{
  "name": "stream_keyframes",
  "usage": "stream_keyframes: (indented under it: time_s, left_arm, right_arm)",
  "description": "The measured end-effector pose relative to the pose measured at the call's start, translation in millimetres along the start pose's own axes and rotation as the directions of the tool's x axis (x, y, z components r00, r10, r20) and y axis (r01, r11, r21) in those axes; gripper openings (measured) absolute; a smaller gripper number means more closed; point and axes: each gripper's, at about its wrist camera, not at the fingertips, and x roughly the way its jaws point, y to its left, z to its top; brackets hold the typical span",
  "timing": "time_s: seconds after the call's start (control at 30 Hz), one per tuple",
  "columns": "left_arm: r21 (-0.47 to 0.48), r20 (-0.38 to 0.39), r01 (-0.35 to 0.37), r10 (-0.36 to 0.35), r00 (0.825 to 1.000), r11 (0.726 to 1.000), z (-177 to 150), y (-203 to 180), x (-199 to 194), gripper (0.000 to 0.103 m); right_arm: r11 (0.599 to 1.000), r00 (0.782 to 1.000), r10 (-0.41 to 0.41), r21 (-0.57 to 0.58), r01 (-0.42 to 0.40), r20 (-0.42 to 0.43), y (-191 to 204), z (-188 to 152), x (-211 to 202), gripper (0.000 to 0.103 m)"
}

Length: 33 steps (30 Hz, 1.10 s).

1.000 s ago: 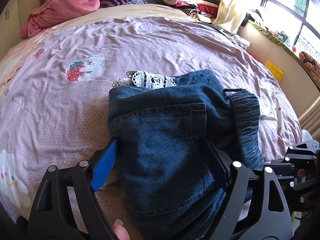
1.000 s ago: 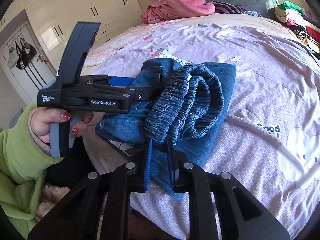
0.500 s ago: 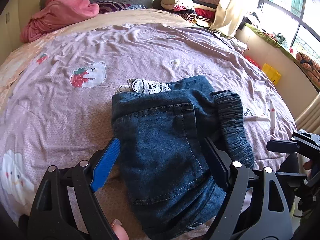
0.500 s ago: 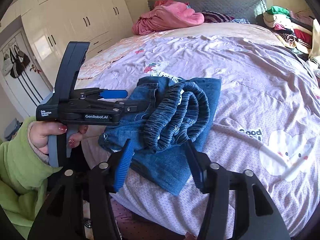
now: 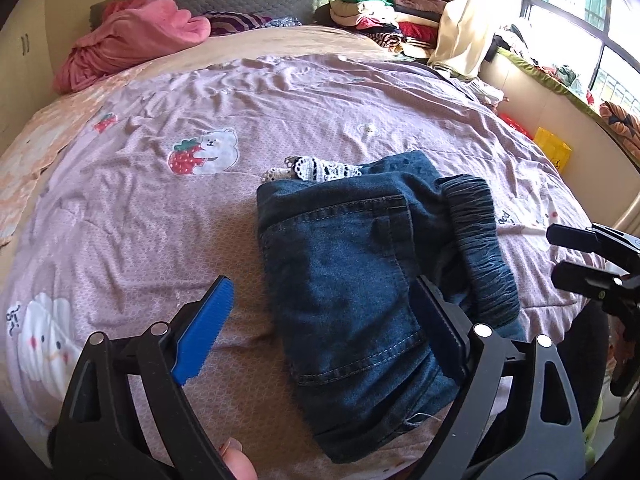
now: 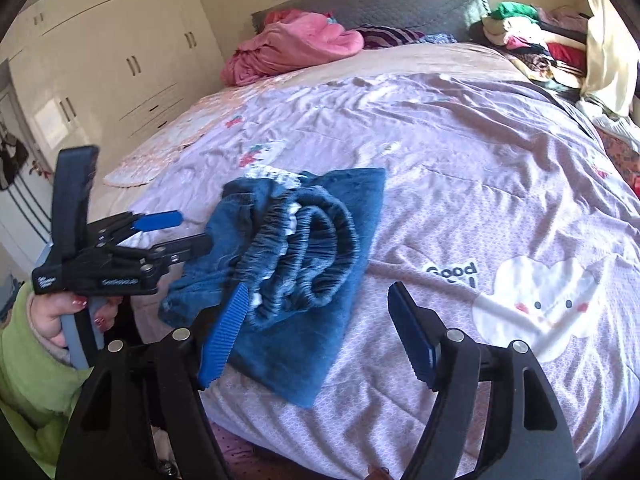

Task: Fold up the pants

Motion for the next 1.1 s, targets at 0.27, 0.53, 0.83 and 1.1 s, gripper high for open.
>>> stream_keyframes:
  time_s: [0.27,0.53,0.83,1.1]
  left_arm:
    - [-0.054,-0.042,0.027,-0.029,0.999,0.998,-7.8,13.0,20.6,0.083]
    - [-0.074,-0.061,0.067,-0.071,0.996,0.995,-11.9,10.7,33.2,0.083]
    - [-0.134,-0.067,0.142,-0.152,0.986,0.981,-14.0,8.9,41.8,0.061]
    - [-0.123,-0.015,0.142,-0.144,0.989,0.982,-6.1,1.3,26.2,0.021]
  right_arm:
    - [0.993,0.998,-0.028,0.111,0.033,-0.052,-32.2,7.7,35.3,0.071]
    - [0.999,0.994,0.016,0.05,-0.011,-0.111,-37.5,27.3,76.9,0.051]
    - [0.983,0.979,0.174,0.082,-0.166,-0.109,-39.7,31.6,99.3,0.026]
    - [0.986,0.987,0.162,-0.034,-0.161,0.009,-8.4,37.0,69.7,0.017]
